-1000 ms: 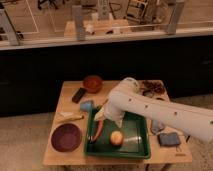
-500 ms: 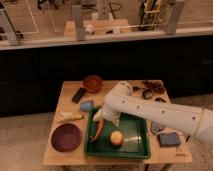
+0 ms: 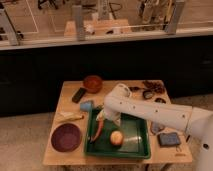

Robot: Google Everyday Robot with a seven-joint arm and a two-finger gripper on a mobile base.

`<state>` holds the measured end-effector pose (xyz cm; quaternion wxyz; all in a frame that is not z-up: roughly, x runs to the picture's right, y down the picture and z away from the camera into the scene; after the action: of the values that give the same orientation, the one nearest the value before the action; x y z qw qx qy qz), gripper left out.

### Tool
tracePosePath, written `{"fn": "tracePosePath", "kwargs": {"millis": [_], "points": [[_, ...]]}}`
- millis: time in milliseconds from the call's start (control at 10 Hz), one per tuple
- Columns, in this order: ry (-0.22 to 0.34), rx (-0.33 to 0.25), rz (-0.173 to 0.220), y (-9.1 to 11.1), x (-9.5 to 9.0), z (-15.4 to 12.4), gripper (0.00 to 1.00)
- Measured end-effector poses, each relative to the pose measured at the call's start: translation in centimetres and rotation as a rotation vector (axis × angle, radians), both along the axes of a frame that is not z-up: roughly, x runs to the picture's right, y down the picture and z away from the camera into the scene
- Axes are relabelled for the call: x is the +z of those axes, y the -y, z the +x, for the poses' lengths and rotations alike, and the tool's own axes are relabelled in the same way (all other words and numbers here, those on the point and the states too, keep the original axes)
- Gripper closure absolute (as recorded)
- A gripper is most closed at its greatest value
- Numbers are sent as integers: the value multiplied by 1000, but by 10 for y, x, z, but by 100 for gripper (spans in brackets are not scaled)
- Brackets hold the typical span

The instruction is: Place pepper in red bowl

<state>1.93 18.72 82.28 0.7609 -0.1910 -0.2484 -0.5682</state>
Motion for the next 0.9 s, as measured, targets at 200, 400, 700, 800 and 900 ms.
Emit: {"fn": "tracePosePath", "kwargs": {"millis": [200,400,700,800,900], "points": [[-22,-26,-3,-6,10,-5,20],[-46,-46,-8,-10,16,-6,20],[-63,-74,-10,-13,19,-14,26],[-67,-79,-10,-13,20,-15,35],[-72,-83,-12,-14,20,-15,40]]}}
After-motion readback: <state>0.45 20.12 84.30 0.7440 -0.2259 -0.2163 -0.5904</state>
